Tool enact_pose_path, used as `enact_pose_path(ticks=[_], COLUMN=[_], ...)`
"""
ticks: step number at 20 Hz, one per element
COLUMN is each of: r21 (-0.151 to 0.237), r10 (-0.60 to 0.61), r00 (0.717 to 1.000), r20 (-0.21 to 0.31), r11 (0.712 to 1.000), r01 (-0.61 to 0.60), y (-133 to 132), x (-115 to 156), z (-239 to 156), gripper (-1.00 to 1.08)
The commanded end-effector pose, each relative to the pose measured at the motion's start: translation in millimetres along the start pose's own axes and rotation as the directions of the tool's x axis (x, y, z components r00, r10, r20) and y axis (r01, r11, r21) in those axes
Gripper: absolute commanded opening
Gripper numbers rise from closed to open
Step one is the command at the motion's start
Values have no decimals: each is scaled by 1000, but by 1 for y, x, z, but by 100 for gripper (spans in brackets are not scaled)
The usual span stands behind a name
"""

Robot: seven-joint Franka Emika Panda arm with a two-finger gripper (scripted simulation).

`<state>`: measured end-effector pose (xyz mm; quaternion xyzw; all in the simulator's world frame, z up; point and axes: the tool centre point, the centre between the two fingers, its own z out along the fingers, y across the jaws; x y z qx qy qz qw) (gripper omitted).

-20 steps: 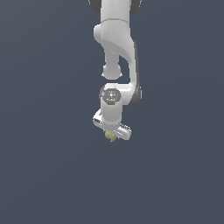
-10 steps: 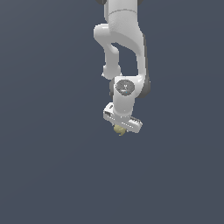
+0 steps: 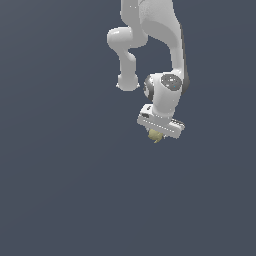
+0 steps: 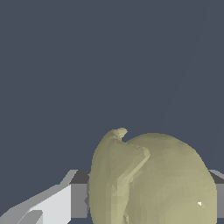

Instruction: Pick up the object and move it to a goal position.

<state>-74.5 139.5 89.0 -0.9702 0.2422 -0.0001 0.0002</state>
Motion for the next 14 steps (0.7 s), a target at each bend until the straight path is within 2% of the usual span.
enact_pose_path(ticks=[1,7,14], r21=[-1,-1,-1], r10=[1,1,2], r00=[1000,1000,1000], r20=[0,0,0], r11=[1000,1000,1000], r01=[-1,-1,-2], y=[-12,-34,-43], x=[-20,-51,-62], z=[-7,-18,-23], gripper=[-100,-100,-100])
